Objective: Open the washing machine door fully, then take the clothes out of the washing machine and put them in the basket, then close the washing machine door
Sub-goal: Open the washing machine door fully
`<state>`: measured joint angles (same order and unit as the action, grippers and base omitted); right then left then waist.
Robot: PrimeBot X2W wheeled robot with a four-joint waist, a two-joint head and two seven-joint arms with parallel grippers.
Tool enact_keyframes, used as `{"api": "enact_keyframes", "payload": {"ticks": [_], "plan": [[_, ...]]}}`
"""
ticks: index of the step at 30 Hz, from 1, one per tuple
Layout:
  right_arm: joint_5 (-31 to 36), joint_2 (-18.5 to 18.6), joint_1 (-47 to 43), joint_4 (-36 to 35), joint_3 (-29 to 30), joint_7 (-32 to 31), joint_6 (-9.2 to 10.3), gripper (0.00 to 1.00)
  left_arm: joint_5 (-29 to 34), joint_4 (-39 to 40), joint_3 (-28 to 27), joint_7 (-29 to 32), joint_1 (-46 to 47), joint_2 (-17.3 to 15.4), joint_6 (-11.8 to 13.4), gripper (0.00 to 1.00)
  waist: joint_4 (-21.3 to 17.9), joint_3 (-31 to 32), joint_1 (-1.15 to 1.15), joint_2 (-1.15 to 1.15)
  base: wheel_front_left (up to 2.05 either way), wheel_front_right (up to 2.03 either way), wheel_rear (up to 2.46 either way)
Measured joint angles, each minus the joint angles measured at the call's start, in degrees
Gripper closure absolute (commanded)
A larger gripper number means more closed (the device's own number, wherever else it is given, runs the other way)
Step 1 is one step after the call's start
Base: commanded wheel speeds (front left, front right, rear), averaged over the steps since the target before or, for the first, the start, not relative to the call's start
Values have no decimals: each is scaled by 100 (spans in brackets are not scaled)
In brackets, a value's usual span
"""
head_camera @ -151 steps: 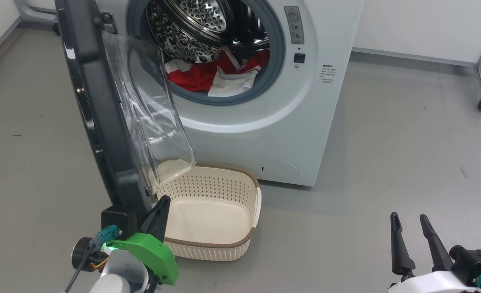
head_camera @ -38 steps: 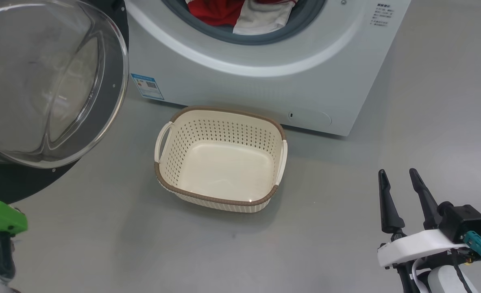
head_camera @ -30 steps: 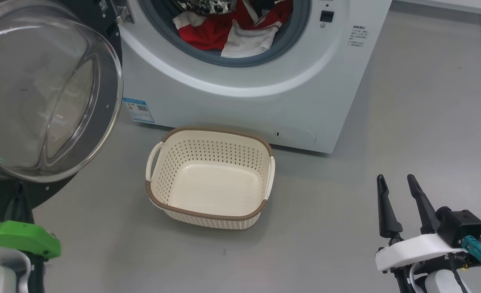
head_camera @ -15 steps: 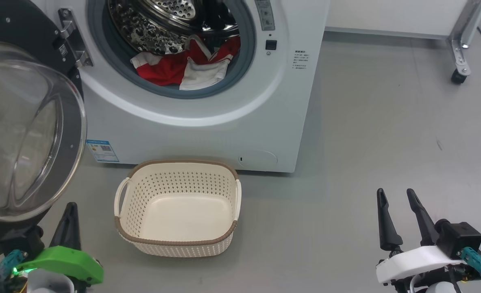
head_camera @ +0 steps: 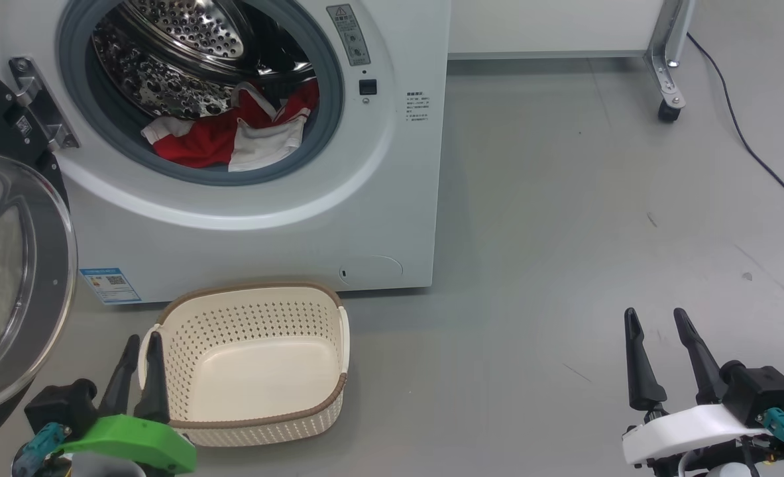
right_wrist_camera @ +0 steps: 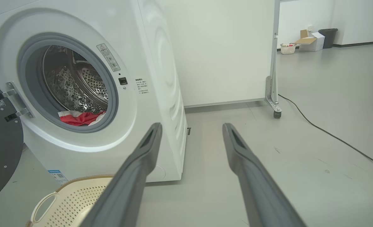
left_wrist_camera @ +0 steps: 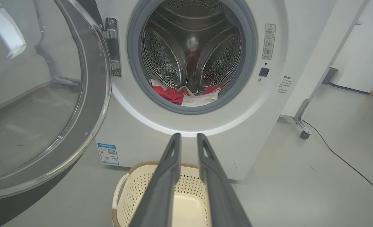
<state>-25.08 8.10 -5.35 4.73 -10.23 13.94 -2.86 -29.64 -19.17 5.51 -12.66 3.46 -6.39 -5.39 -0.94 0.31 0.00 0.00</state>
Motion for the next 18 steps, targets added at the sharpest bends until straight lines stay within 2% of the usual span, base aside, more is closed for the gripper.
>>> {"api": "enact_keyframes", "payload": {"ticks": [1, 16, 18], "plan": [[1, 9, 0, -13, 7, 0, 0, 0, -1, 27, 1, 0, -5, 10, -2, 0, -28, -11, 0, 0, 0, 0, 0], [62, 23, -80, -63, 36, 1, 8, 0, 1, 285, 149, -2, -116, 12, -46, 0, -97, -120, 0, 0, 0, 0, 0], [63, 20, -80, -60, 41, 1, 58, 0, 3, 311, 156, -3, -118, 8, -47, 0, -97, -127, 0, 0, 0, 0, 0]]}}
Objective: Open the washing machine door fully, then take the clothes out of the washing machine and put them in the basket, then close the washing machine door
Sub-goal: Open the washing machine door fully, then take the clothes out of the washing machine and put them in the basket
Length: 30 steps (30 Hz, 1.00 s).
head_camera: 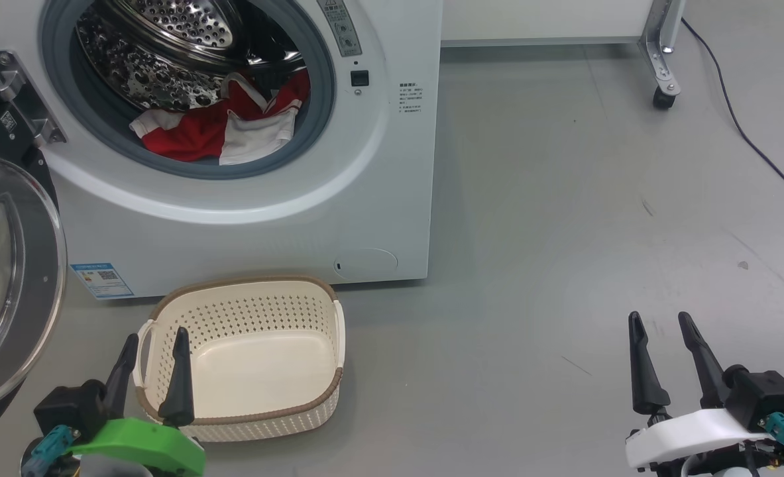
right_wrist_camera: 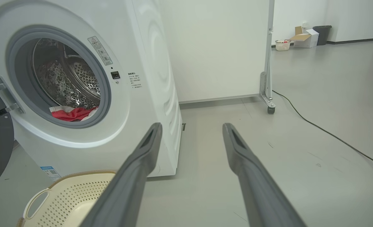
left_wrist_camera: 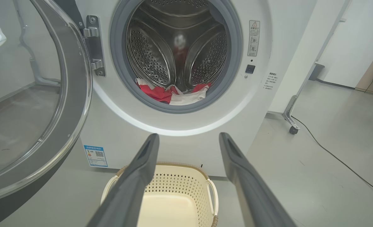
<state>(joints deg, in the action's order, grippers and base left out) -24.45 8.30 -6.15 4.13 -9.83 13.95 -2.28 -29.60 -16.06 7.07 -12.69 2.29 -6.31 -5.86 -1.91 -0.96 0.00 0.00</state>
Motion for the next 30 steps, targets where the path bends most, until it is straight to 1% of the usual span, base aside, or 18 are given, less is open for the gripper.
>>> {"api": "enact_keyframes", "payload": {"ticks": [2, 14, 30], "plan": [[22, 2, -1, 4, 14, 0, 38, 0, 8, 22, 0, -2, -3, -8, 1, 0, 1, -7, 0, 0, 0, 0, 0], [144, 30, -2, 25, 11, 0, 83, 0, 51, 115, 1, -47, -63, -43, 1, 0, 19, -19, 0, 0, 0, 0, 0], [190, 30, -2, 29, 9, 1, 83, 0, 140, 178, -3, -48, -126, -45, 36, 0, 39, -43, 0, 0, 0, 0, 0]]}}
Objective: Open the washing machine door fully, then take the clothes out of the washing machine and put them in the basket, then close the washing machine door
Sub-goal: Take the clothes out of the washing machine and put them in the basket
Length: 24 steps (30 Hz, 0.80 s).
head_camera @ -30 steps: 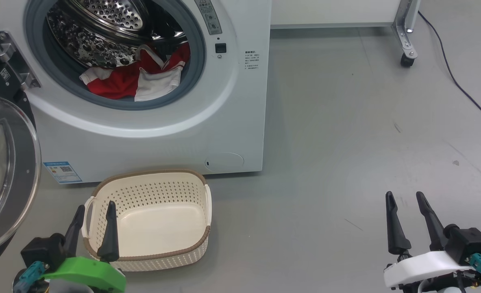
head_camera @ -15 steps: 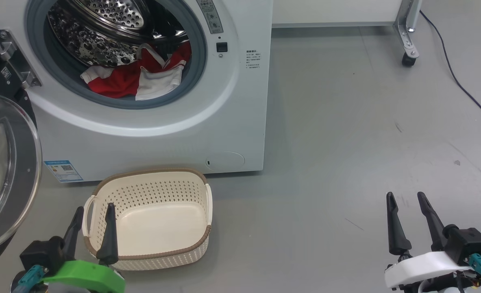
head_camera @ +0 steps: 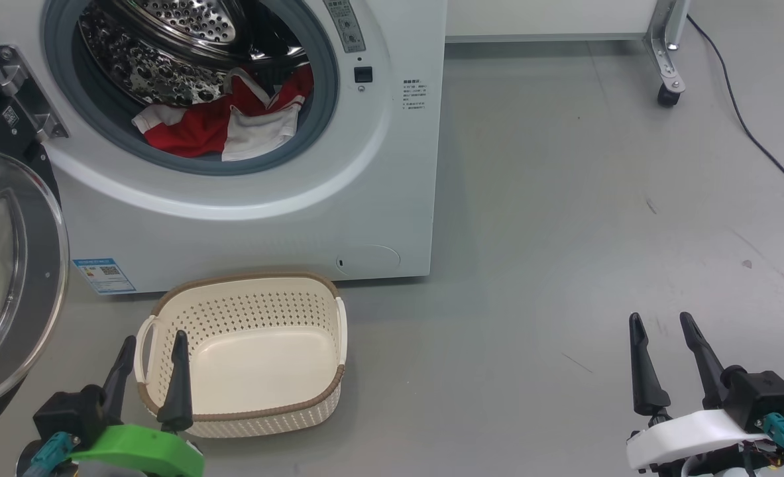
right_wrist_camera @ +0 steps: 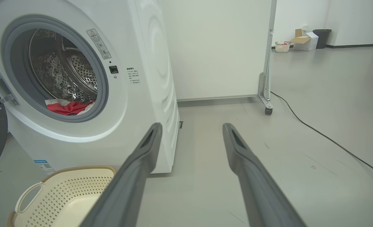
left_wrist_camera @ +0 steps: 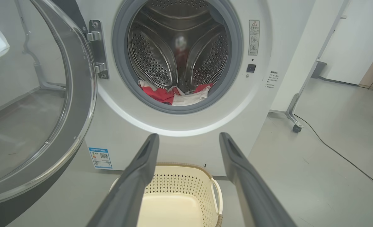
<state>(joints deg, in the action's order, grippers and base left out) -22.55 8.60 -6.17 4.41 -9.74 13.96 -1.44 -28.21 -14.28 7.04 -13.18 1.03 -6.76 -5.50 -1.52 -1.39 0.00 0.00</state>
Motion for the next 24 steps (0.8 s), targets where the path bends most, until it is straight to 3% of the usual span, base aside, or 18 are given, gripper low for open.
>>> {"api": "enact_keyframes", "payload": {"ticks": [24], "plan": [[2, -7, 1, 26, -42, 4, 0, 0, -2, 181, 88, -8, -12, -2, -34, 0, -15, -5, 0, 0, 6, -9, 3]]}}
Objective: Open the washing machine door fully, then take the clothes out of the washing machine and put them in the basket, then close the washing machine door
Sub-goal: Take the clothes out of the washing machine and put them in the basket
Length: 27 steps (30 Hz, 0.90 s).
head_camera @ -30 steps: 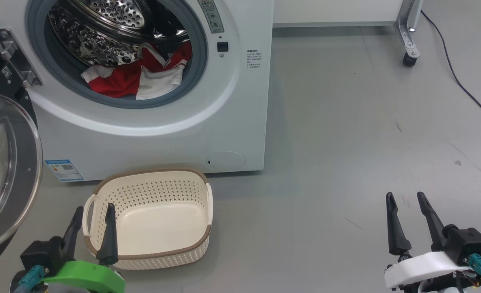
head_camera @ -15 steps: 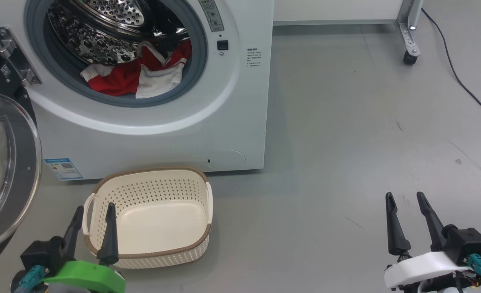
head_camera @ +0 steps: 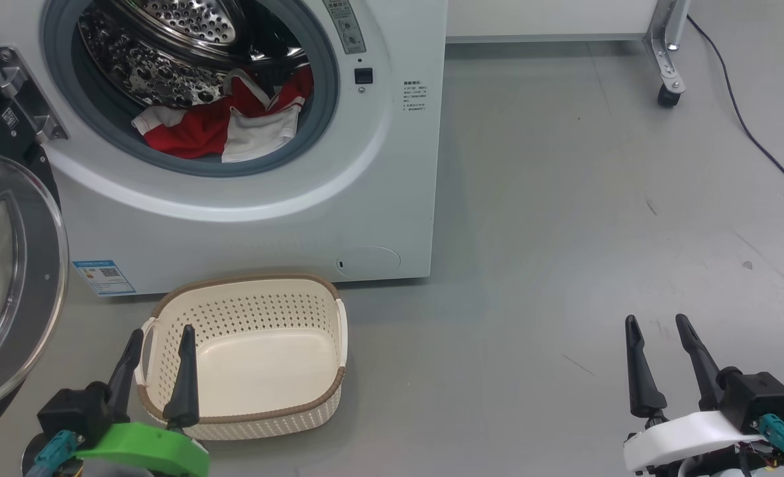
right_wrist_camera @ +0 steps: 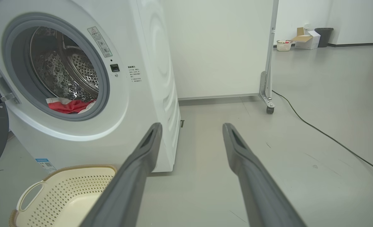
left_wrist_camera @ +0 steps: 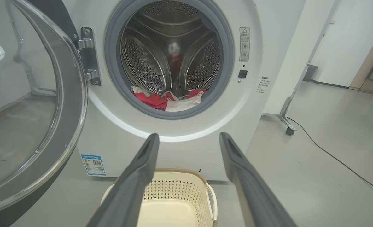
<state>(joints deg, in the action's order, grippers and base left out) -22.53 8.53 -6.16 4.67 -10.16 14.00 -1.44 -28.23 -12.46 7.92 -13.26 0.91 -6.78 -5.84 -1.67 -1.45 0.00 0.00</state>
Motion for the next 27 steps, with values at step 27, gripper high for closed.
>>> {"api": "enact_keyframes", "payload": {"ticks": [27], "plan": [[0, -34, -1, 98, -40, 0, -19, 0, 10, 38, -13, -48, -107, -92, 18, 0, 38, 128, 0, 0, 85, -90, 6]]}}
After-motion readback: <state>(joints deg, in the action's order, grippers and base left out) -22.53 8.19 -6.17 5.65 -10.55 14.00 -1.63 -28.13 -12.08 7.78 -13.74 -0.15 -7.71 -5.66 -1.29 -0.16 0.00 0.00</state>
